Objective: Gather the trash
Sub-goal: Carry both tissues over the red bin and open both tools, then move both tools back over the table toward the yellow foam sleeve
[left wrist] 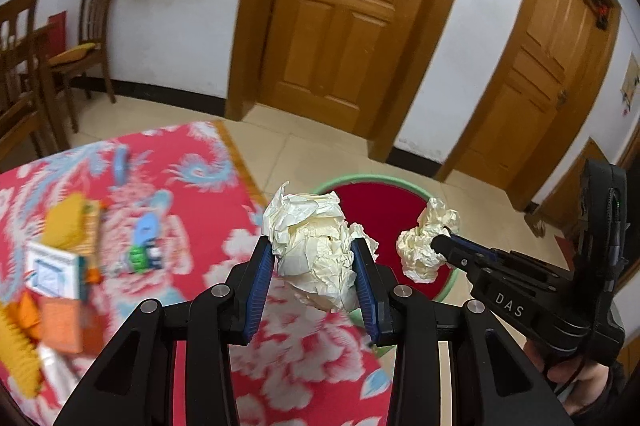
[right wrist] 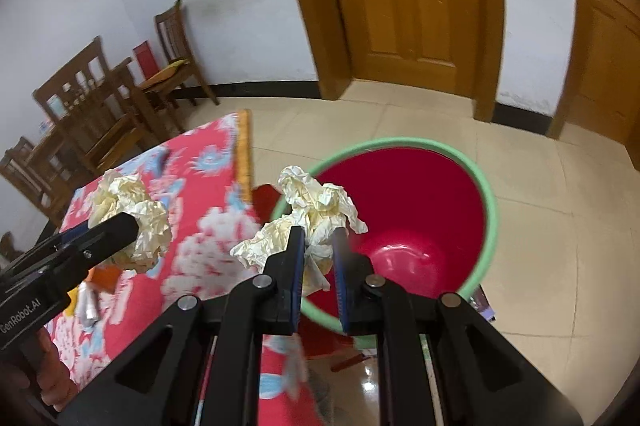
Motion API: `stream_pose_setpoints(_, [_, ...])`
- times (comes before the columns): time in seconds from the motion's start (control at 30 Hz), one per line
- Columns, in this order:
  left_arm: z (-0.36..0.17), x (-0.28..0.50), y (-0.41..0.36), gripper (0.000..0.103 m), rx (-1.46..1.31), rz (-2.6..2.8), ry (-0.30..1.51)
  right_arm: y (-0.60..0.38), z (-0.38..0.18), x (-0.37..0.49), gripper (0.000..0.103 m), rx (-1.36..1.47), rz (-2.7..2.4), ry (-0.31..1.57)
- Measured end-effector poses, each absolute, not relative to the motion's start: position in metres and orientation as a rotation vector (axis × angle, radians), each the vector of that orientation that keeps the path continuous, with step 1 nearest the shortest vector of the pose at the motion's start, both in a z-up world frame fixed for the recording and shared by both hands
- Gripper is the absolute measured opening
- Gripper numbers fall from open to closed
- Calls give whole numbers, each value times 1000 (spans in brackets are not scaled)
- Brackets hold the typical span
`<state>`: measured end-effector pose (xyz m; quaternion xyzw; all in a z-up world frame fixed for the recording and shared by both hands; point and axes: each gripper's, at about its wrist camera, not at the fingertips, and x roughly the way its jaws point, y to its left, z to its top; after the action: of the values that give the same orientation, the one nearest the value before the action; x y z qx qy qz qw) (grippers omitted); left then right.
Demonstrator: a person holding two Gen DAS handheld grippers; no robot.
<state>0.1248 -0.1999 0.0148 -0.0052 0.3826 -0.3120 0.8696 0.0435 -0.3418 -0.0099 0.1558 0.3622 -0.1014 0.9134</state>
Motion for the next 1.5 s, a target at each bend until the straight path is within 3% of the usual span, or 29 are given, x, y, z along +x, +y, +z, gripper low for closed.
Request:
stream_pose_setpoints(0.47, [-37,145,-283,42,96,-716,921,-407,-53,39,18,387,-318,816])
stream_pose_setpoints(0.67, [-41,147,-293,60,112,-717,929,-418,-57,36,23,401,-327,813])
stream_pose_setpoints(0.77, [-39,148,-295,63,119,-706,925,-419,-57,36,30,397,-333,807])
stream_pose_setpoints(1.5, [11,120,-206,63,37,-573,839,-368,-10,11,38,371,-229,703])
